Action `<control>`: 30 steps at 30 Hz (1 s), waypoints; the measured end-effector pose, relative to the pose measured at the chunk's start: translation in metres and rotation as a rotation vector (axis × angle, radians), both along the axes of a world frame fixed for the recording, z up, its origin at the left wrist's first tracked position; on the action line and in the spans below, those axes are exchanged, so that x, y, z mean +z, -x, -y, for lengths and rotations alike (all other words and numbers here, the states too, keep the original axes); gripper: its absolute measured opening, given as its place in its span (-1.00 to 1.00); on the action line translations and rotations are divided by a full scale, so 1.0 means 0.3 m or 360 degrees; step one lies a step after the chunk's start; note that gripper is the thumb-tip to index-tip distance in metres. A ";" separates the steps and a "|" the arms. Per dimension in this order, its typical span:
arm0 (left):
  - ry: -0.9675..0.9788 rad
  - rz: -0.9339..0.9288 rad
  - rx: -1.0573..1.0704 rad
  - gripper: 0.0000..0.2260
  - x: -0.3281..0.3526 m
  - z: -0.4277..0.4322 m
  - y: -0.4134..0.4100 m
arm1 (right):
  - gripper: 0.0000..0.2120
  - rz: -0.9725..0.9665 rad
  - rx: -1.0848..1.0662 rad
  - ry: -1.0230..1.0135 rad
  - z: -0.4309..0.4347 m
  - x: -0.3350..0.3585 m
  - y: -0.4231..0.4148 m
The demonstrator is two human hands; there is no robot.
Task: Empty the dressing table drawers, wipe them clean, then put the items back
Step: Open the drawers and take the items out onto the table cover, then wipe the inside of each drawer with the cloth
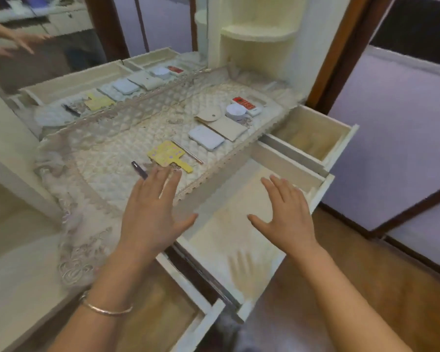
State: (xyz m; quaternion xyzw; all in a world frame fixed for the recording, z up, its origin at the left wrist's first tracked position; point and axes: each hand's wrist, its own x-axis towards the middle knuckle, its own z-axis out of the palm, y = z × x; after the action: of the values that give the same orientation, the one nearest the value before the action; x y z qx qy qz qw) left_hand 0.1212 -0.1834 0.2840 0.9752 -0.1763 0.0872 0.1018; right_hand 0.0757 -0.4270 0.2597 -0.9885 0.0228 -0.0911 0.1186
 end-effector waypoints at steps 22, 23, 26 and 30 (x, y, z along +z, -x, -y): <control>0.0035 0.0088 -0.1908 -0.28 0.168 1.004 1.055 | -0.27 0.0090 -0.2015 0.0111 0.366 0.125 1.670; 0.0069 0.0070 -0.2001 -0.28 0.170 1.059 1.137 | -0.27 0.0093 -0.2105 0.0108 0.384 0.128 1.756; 0.0136 0.0039 -0.2234 -0.27 0.167 1.217 1.394 | -0.27 0.0094 -0.2328 0.0079 0.436 0.137 2.014; 0.0187 -0.0017 -0.2436 -0.26 0.137 1.401 1.753 | -0.27 0.0112 -0.2526 0.0018 0.491 0.144 2.358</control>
State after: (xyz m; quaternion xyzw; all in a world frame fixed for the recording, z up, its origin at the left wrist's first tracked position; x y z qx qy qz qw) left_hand -0.4047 -0.6037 0.3252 0.5747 -0.7968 -0.0030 0.1863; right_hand -0.6318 -0.5744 0.3030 -0.6741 0.7163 -0.1798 0.0139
